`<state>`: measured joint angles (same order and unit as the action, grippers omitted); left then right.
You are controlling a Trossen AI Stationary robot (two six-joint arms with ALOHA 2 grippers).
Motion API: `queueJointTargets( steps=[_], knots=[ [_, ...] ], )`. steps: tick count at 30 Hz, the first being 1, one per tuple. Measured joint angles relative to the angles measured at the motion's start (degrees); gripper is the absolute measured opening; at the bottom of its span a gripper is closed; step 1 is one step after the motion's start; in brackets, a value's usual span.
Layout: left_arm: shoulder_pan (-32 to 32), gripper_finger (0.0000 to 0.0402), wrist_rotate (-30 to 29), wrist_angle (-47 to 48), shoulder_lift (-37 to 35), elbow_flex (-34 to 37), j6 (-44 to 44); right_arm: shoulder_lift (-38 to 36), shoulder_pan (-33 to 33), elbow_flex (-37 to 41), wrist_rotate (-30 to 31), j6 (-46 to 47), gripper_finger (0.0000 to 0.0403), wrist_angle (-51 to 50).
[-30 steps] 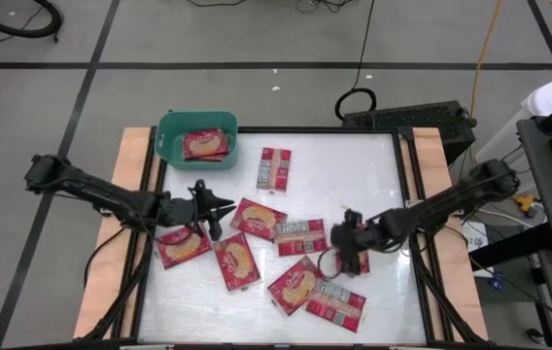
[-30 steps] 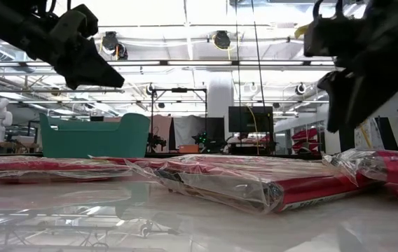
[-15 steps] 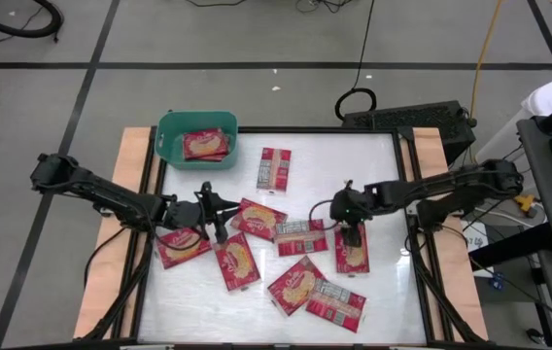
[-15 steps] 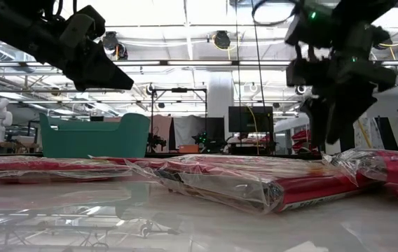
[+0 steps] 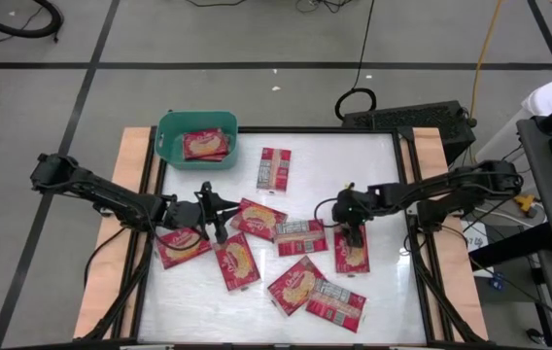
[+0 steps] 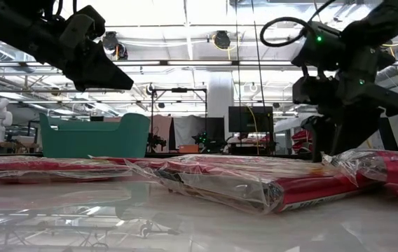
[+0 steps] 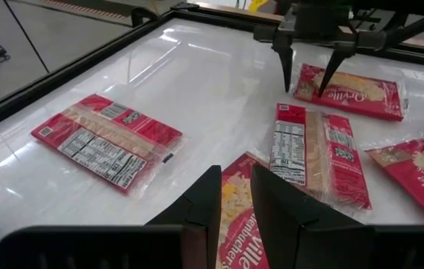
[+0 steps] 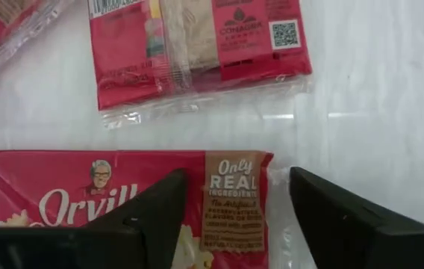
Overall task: Sort popcorn bags into baskets
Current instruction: Stack the red popcorn bag on the red popcorn bags in the green bin
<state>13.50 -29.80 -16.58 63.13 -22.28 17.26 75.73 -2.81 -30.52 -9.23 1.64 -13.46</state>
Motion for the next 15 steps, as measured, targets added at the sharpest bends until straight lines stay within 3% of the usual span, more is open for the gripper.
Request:
queueJointTargets(
  steps=[10,15],
  knots=[
    [-0.02,0.0076,-0.04,0.0,-0.02,0.0,-0.3,-0.08,0.15,4.38,0.38,1.34,0.0084,8.26],
    [-0.01,0.0076,-0.08,0.0,-0.02,0.0,-0.61,-0.01,1.01,5.97,5.77,3.56,0.0008,11.48]
  ],
)
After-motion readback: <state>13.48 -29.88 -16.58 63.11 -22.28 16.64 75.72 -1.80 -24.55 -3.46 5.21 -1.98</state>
